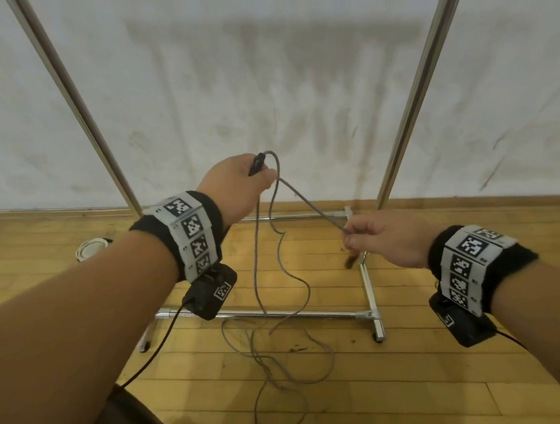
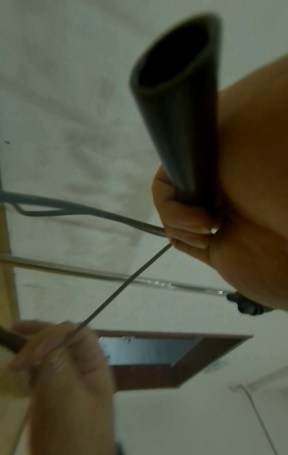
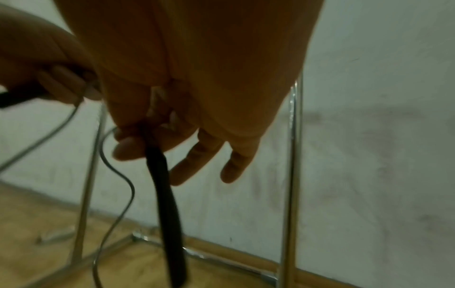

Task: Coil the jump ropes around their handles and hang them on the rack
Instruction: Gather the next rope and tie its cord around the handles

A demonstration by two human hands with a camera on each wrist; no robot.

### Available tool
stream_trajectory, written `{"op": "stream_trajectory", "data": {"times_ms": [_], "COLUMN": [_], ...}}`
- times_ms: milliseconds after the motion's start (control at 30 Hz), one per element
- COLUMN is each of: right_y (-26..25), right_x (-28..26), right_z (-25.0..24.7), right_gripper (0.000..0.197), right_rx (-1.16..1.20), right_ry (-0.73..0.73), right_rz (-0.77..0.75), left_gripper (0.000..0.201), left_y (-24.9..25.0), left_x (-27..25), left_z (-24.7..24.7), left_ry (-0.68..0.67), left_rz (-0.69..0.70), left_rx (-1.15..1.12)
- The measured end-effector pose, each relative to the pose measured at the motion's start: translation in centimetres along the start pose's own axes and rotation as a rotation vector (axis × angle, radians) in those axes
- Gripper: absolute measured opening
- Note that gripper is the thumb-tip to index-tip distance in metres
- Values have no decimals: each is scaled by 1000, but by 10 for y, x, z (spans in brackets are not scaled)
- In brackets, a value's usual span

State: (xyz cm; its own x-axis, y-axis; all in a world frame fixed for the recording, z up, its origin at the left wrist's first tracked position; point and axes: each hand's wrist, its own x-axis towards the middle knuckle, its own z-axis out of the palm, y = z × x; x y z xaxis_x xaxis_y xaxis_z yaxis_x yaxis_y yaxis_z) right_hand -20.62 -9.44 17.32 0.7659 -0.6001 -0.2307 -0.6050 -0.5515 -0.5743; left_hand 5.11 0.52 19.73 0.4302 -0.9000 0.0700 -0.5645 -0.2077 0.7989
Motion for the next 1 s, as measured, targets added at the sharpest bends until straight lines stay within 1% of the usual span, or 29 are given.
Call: {"op": "stream_trajectory", "data": {"times_ms": [133, 200, 267, 333, 367, 400, 500, 533, 600, 633, 667, 767, 833, 867, 900, 933, 1000], "right_y": [2, -1, -4, -7, -11, -15, -32, -38, -49, -54, -57, -62, -62, -62, -61, -59, -54], "right_x": [-2, -2, -2, -1, 0, 0, -2, -3, -5, -6, -7, -8, -8, -7, -7, -6, -2], "right_z": [-2, 0, 3, 1, -1, -3, -7, -7, -7, -7, -6, -3, -2, -1, -1, -1, 0], "right_gripper": [16, 14, 13, 13, 13, 13, 16, 16, 19, 21, 23, 28, 28, 28, 28, 28, 28], "right_rx": [40, 25, 57, 144, 227, 324, 583, 650, 773, 824, 864, 985, 1057, 1049, 989, 867, 540], "right_ry": [24, 5, -15, 12, 40, 71, 161, 175, 181, 181, 182, 183, 175, 172, 180, 204, 286], "right_rz": [24, 49, 86, 114, 118, 118, 119, 116, 113, 120, 129, 142, 142, 141, 145, 147, 145], "left_gripper": [27, 27, 23, 17, 17, 19, 30, 35, 46, 48, 46, 28, 23, 22, 20, 19, 18], "left_y": [-9, -12, -14, -15, -14, -12, -3, 2, 10, 13, 16, 22, 24, 24, 24, 24, 23], "left_x": [2, 4, 6, 5, 3, 0, -12, -17, -27, -30, -33, -36, -37, -37, -37, -37, -38], "left_z": [-6, -6, -5, -1, 2, 6, 20, 25, 34, 38, 40, 41, 40, 39, 39, 40, 40], "left_ry": [4, 37, 64, 45, -3, -83, -366, -430, -499, -502, -484, -397, -378, -379, -381, -383, -394], "left_rz": [-31, -63, -80, -90, -97, -94, -38, -18, 9, 22, 40, 96, 93, 88, 86, 87, 96], "left_rx": [34, 33, 39, 40, 9, -20, -14, 9, 55, 84, 122, 244, 245, 243, 250, 260, 274]}}
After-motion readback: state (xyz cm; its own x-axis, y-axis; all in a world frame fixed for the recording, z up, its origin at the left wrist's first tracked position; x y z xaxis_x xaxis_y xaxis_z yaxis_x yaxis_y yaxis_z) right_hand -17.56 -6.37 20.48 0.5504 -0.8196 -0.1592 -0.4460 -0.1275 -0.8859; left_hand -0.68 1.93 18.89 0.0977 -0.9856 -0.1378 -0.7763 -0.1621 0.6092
